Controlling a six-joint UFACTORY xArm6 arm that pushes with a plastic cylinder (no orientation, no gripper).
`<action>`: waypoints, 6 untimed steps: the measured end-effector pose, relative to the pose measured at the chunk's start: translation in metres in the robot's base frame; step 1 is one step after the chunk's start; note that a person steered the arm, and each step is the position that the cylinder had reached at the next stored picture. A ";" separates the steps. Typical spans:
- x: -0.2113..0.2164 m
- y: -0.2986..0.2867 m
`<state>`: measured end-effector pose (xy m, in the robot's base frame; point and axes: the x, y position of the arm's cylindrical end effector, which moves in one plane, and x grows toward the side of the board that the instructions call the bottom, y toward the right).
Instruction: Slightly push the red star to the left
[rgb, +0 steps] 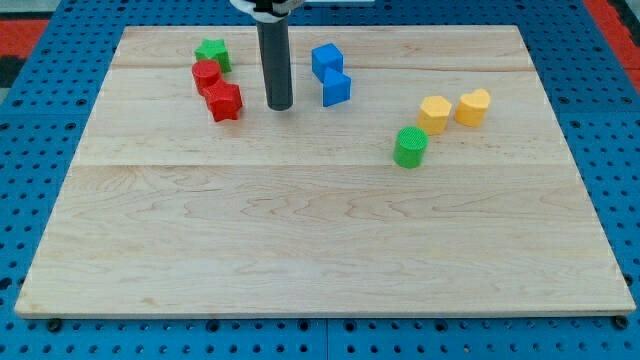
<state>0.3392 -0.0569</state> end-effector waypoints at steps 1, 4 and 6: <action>-0.010 -0.020; 0.006 -0.036; 0.023 -0.052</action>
